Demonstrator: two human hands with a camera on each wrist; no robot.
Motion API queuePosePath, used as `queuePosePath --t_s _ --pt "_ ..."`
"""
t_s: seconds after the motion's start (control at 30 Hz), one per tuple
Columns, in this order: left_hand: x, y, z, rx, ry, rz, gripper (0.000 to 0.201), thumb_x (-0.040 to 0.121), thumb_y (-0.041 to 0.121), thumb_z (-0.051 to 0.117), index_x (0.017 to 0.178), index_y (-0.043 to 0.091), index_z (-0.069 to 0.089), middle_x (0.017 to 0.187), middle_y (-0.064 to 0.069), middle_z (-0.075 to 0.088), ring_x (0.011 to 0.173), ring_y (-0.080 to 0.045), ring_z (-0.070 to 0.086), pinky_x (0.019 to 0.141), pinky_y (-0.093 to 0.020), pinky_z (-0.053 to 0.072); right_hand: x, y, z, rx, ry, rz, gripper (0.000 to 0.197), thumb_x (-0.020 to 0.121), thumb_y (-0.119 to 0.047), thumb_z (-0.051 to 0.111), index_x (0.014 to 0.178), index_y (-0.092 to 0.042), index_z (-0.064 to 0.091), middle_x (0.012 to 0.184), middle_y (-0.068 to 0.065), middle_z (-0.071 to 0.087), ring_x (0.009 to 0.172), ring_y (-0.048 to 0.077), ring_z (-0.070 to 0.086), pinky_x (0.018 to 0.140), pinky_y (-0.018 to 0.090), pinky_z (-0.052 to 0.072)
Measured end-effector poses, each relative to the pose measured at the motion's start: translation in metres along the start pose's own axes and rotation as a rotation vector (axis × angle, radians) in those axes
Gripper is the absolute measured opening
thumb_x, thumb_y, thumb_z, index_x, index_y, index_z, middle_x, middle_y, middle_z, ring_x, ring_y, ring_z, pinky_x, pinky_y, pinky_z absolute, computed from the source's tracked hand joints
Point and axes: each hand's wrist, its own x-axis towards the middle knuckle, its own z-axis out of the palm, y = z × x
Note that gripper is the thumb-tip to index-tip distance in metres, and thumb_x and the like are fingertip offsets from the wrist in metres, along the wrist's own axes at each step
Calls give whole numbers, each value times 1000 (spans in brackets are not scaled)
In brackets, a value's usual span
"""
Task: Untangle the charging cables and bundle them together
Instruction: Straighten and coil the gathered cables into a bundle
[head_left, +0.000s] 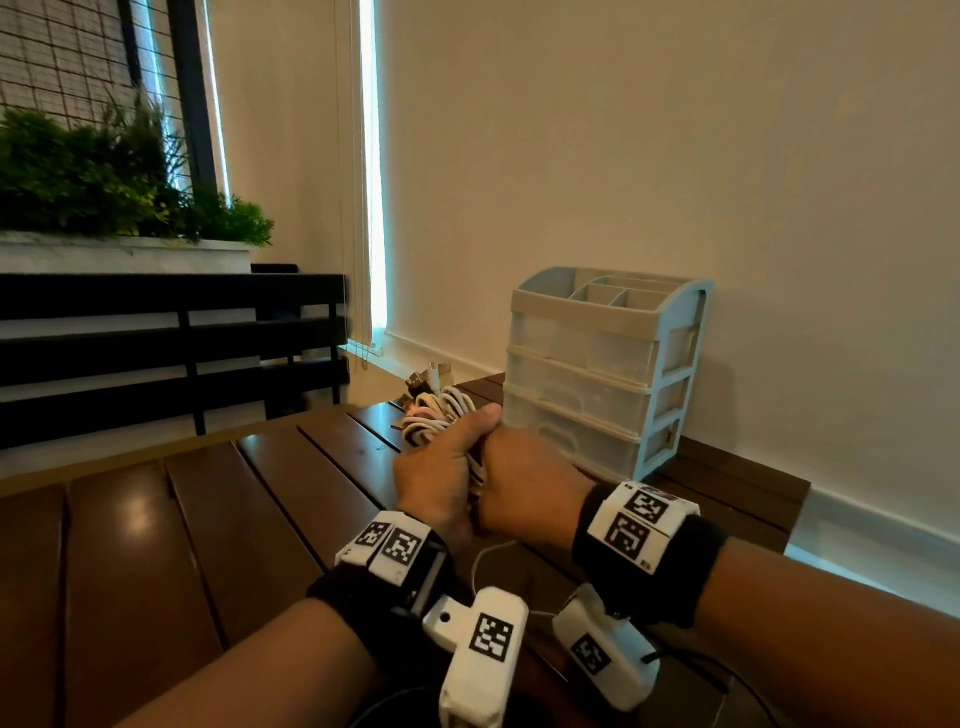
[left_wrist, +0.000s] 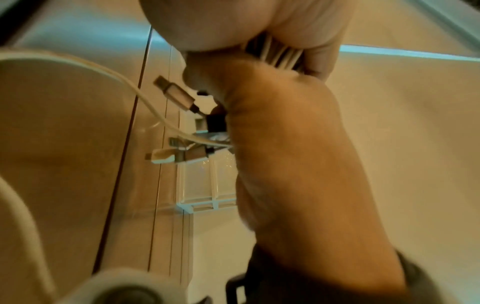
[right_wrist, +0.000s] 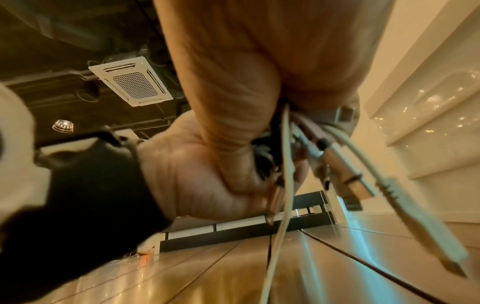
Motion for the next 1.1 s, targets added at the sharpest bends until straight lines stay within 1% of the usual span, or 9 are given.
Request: queuePosePath --t_s 0.1,0.2,0.27,0.4,0.57,0.7,0.83,0.93,1.1 --pt "5 4 -2 -33 8 0 49 54 15 85 99 2 70 90 -18 74 79 -33 73 75 -48 58 -3 4 -6 213 -11 -4 75 66 -16 80 131 -13 42 106 3 63 92 15 62 73 23 49" --pt "6 4 -1 -119 -28 -33 47 59 9 78 104 -3 67 90 -20 72 77 -32 71 69 -40 56 -8 10 -7 332 -13 11 87 63 -17 85 135 -20 37 114 -4 60 101 9 59 84 22 50" --pt "7 6 0 -163 -61 -65 47 58 9 75 102 -6 67 90 -20 69 77 -32 69 71 -42 56 -10 13 -5 426 13 42 82 60 -19 88 128 -22 42 109 -11 59 97 1 58 80 18 50" --pt "11 14 -5 -298 -171 -153 5 76 2 61 76 7 58 73 -10 61 67 -24 62 67 -38 55 -19 19 -4 656 55 158 56 64 -14 86 105 -22 50 95 -9 61 78 -1 62 57 9 46" --pt "15 19 -10 -307 -306 -98 9 71 3 59 72 10 53 61 -3 56 59 -15 59 62 -32 53 -22 28 -17 851 -139 112 30 82 -12 72 103 -11 50 81 0 66 64 9 66 60 24 53" --pt "14 16 -11 -273 -386 -97 6 66 5 58 69 8 54 61 -4 54 55 -15 59 56 -27 55 -21 32 -31 564 -298 -4 13 91 -31 61 92 -18 59 68 -7 62 62 9 57 67 31 50" --pt "12 14 -14 -215 -463 -86 10 64 -1 61 68 6 56 56 -5 56 52 -16 60 52 -28 54 -16 28 -40 240 -401 17 22 89 -39 62 75 -22 62 62 -5 67 57 7 59 74 33 51" --pt "7 13 -13 -162 -522 -116 11 61 -5 57 67 4 60 55 -8 57 48 -18 60 48 -27 53 -11 29 -41 19 -393 38 29 85 -34 63 84 -5 68 72 7 71 56 9 59 69 31 52" --pt "6 13 -17 -46 -568 -170 11 61 -1 54 59 2 64 54 -12 59 47 -21 61 49 -26 53 -9 30 -36 -321 -250 -54 25 81 -37 65 88 -13 69 77 5 67 68 20 63 68 39 57"
